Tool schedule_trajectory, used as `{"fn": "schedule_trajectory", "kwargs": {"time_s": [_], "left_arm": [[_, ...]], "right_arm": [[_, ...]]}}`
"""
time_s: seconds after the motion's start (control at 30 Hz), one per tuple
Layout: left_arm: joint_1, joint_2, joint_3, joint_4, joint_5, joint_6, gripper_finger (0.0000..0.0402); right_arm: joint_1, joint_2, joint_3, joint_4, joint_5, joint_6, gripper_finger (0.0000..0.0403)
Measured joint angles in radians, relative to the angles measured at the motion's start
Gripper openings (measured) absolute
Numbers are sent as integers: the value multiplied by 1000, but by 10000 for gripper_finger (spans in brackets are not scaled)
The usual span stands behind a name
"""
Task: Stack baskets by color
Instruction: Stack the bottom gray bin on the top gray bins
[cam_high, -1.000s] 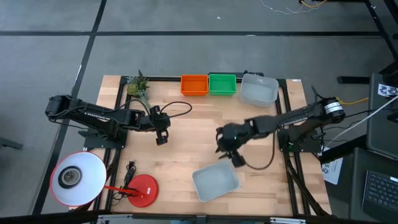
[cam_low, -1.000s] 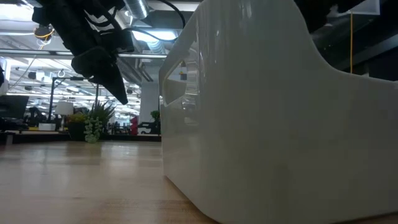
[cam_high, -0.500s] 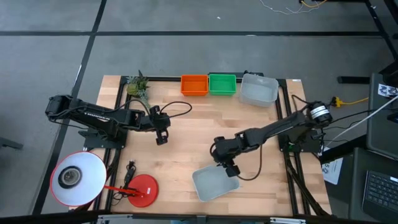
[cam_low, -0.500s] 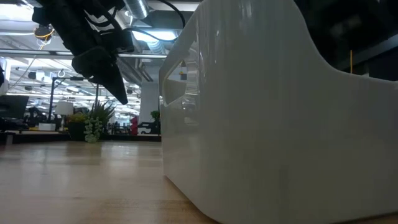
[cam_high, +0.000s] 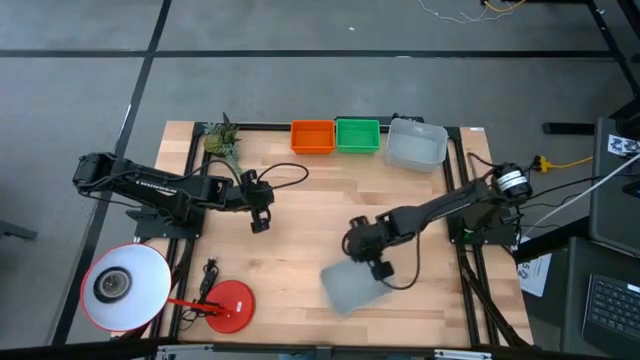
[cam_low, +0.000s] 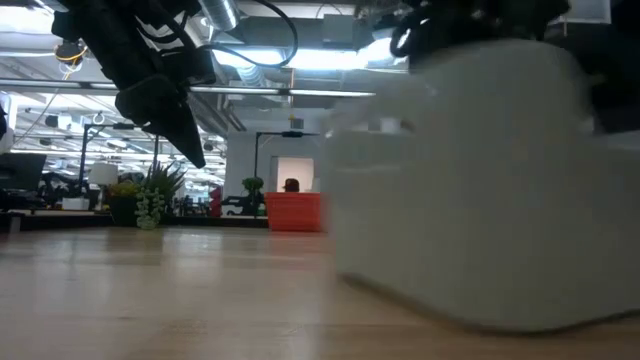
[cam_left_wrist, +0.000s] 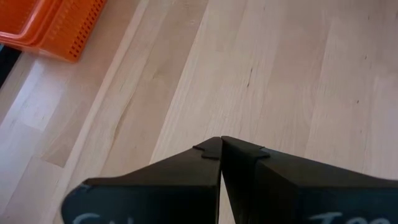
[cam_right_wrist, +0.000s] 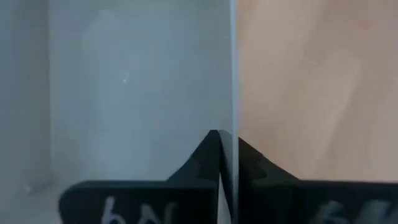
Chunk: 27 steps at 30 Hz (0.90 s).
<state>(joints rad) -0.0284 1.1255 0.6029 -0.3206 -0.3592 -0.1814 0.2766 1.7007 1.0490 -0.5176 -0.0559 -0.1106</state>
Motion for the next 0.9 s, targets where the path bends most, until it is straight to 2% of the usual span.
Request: {"fn": "schedule_trajectory", "kwargs": {"time_s": [0.13, 0.27, 0.4, 0.5, 0.67, 0.9], "left_arm": [[0, 0, 0, 0, -5, 8, 1], [0, 0, 0, 0, -27, 8, 1], [0, 0, 0, 0, -27, 9, 1], [0, 0, 0, 0, -27, 9, 1], [0, 0, 0, 1, -27, 10, 1], [0, 0, 0, 0, -43, 10, 1]], "right_arm": [[-37, -88, 70, -286, 114, -22, 4], [-86, -199, 147, -512, 344, -57, 2], [-185, -331, 189, -643, 587, -100, 2], [-300, -427, 190, -658, 709, -162, 2], [-549, -510, 189, -655, 717, -291, 1], [-833, -504, 188, -602, 764, -371, 1]]}}
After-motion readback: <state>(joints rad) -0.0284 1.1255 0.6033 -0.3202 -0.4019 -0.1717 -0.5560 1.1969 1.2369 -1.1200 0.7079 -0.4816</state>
